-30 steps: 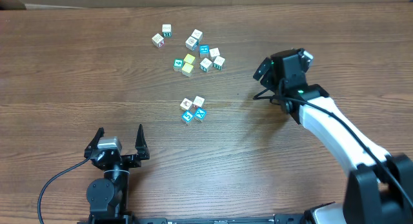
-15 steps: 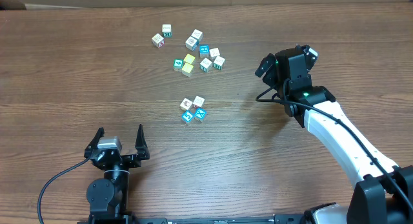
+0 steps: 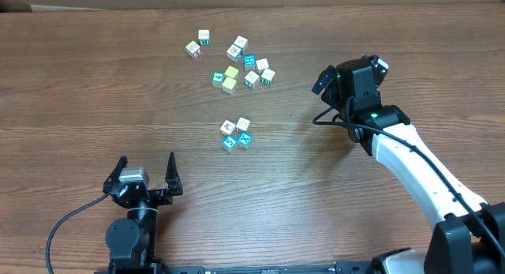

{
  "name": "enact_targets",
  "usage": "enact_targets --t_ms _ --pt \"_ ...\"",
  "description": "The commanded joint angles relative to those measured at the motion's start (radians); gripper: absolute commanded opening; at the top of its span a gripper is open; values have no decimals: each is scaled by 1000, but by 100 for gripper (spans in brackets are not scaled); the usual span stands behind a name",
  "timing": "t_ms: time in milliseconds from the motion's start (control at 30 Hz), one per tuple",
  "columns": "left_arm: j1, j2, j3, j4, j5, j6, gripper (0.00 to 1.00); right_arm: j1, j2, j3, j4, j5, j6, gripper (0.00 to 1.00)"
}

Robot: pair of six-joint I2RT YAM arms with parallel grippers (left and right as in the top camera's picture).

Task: Form a circle

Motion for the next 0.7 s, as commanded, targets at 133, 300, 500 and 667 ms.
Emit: enact_targets --t_ms 133,300,500,667 --pt "-5 -11 -4 2 1 29 100 2 -6 18 5 7 0 100" --pt "-5 -11 -4 2 1 29 100 2 -6 18 5 7 0 100" --pt "-5 -11 -4 2 1 29 100 2 -6 15 4 7 0 100" --pt "-5 -11 -4 2 1 29 100 2 -19 -3 5 7 0 100"
